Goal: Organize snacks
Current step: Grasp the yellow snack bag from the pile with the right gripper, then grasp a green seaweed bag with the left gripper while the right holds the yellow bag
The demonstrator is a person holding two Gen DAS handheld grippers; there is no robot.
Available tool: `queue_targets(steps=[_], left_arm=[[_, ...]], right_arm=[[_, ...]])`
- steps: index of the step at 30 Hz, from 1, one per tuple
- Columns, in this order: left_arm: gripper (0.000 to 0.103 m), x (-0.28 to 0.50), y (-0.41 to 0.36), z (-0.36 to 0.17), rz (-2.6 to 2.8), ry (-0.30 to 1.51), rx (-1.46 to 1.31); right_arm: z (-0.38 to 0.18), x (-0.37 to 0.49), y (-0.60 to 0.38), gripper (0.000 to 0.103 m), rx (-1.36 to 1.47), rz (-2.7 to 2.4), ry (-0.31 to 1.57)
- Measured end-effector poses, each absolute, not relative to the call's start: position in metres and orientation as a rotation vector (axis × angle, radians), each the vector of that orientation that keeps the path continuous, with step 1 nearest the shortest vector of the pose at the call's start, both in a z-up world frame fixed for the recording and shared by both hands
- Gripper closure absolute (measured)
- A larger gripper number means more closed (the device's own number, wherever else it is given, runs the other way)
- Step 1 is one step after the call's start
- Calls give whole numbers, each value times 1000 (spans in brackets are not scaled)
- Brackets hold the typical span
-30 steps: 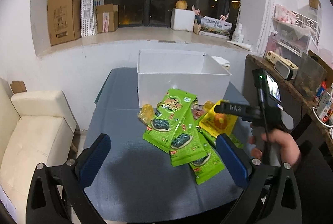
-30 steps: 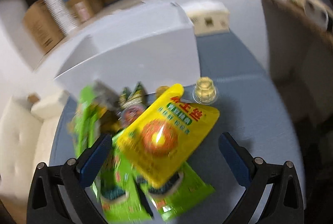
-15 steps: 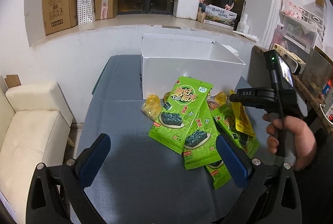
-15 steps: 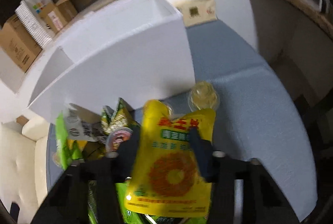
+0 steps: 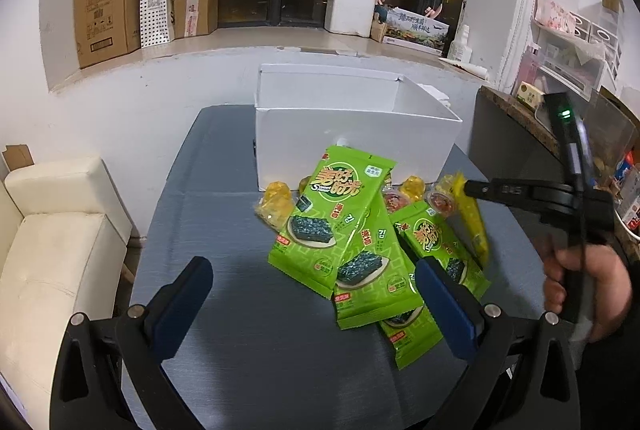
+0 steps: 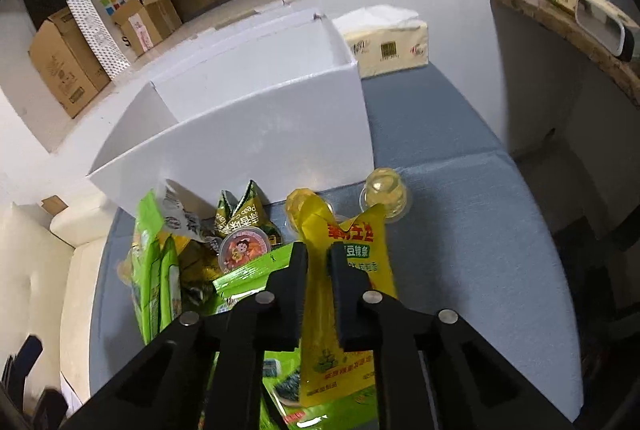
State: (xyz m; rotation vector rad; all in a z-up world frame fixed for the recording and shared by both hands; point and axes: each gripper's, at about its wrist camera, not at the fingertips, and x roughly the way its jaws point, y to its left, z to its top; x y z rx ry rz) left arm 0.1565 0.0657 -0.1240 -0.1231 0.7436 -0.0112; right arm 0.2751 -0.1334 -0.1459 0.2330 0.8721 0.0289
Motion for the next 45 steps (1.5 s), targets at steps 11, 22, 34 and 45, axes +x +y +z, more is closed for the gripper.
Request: queue_targets(steps=[11,22,34,45], left_arm=[[0,172,47,-126,-24,754,-95],[0,224,42,-139,-66,776,2],[6,305,52,-188,-219,902,-81],[31,281,48,-164,-205,803,-33]], right_arm=[[-119,245,-137,103,166,82,786],[-90,206,-131,103,121,162,685],[-86,191,-135,103,133,235,672],[-89,192,-128,103,116,243,670]])
